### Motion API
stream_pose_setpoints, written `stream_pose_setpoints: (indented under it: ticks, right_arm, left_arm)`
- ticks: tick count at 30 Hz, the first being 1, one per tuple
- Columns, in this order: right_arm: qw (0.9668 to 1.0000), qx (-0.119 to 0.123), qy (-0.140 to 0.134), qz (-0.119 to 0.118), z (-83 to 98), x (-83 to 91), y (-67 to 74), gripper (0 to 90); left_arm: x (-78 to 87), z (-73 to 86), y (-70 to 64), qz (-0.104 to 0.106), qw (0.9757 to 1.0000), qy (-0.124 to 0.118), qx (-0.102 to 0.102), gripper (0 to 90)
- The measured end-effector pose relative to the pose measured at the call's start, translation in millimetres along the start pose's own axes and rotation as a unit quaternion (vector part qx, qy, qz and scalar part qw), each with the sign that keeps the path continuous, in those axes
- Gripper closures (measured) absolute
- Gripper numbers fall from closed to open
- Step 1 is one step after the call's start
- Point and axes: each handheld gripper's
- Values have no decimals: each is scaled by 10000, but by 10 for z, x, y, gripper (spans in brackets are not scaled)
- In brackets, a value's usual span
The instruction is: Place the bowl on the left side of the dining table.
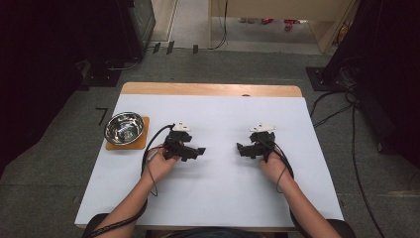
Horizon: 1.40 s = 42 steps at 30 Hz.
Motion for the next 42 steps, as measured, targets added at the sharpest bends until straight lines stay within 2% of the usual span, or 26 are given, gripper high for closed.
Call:
stream_pose_setpoints:
  ticks: [6,8,17,21,23,27,31,35,42]
  right_arm:
    - [10000,2,-2,-2,0,0,-1,53]
    - [10000,16,-10,-1,1,-1,-3,52]
    - [10000,4,-2,-6,0,0,-2,52]
    - [10000,7,-1,-5,1,0,-2,52]
    - [10000,6,-1,-5,0,0,-2,52]
    - [10000,7,0,-7,1,0,-3,52]
    - [10000,5,-2,-5,1,0,-2,53]
    - [10000,-7,4,-11,0,0,-2,53]
    - [10000,0,2,-7,0,0,-1,52]
  left_arm:
    - [-103,21,-107,15,9997,93,-205,215]
    - [-161,36,-168,-10,9992,138,-370,216]
    - [-267,72,-285,57,9981,211,-579,214]
    - [-324,94,-340,36,9967,314,-745,214]
    - [-353,111,-375,-2,9953,305,-918,189]
    - [-378,129,-403,-50,9944,264,-1027,177]
    - [-395,145,-429,-118,9920,288,-1224,154]
    - [-407,152,-445,-152,9913,295,-1272,130]
    - [-421,181,-437,-59,9909,219,-1329,88]
Point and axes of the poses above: each handheld gripper's, and its own axes: x roughly backward along the jaws, z roughly out of its underside, y roughly to its left, and after that the axes turned 9 degrees about x, right-handed
